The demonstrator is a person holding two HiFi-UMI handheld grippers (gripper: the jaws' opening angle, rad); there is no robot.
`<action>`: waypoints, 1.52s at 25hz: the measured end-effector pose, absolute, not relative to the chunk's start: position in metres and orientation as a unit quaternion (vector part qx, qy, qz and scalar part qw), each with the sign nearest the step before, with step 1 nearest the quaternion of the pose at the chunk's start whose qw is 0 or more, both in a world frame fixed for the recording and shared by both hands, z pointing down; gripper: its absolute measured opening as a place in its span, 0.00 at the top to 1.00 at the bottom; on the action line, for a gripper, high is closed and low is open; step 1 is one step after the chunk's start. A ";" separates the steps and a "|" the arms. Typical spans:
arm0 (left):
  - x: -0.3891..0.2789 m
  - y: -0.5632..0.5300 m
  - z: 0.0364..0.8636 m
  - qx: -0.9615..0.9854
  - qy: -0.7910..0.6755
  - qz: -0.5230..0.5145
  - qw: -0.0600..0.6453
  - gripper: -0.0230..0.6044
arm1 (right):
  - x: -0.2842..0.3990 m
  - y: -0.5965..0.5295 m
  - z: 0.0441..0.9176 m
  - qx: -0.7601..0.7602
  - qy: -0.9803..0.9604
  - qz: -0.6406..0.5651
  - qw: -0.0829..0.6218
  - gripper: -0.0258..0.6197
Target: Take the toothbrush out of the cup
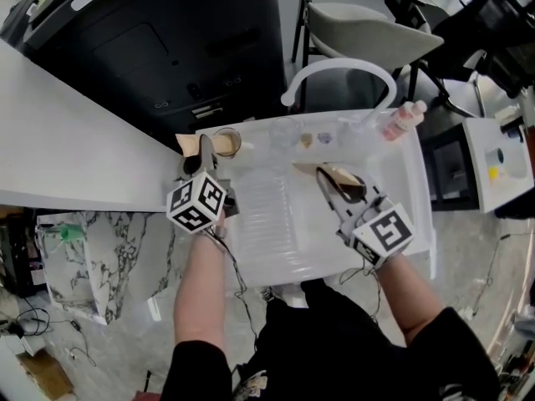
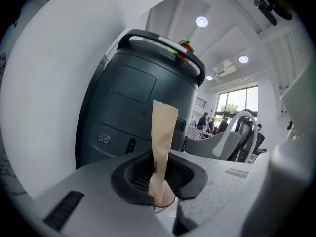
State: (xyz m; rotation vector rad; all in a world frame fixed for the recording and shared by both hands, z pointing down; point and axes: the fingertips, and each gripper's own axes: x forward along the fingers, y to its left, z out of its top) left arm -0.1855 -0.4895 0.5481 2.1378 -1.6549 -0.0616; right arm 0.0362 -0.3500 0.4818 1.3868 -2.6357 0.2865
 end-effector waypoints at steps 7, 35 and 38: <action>-0.180 -0.465 0.489 0.804 -0.574 -0.031 0.150 0.90 | 0.027 -0.345 0.460 0.457 -0.886 0.061 0.059 0.92; -0.236 -0.226 0.357 0.885 -0.462 -0.036 0.032 0.91 | -0.053 -0.212 0.391 0.520 -0.854 0.021 0.020 0.92; -0.240 -0.204 0.368 0.892 -0.449 -0.030 0.043 0.91 | -0.061 -0.190 0.392 0.529 -0.848 0.024 0.023 0.92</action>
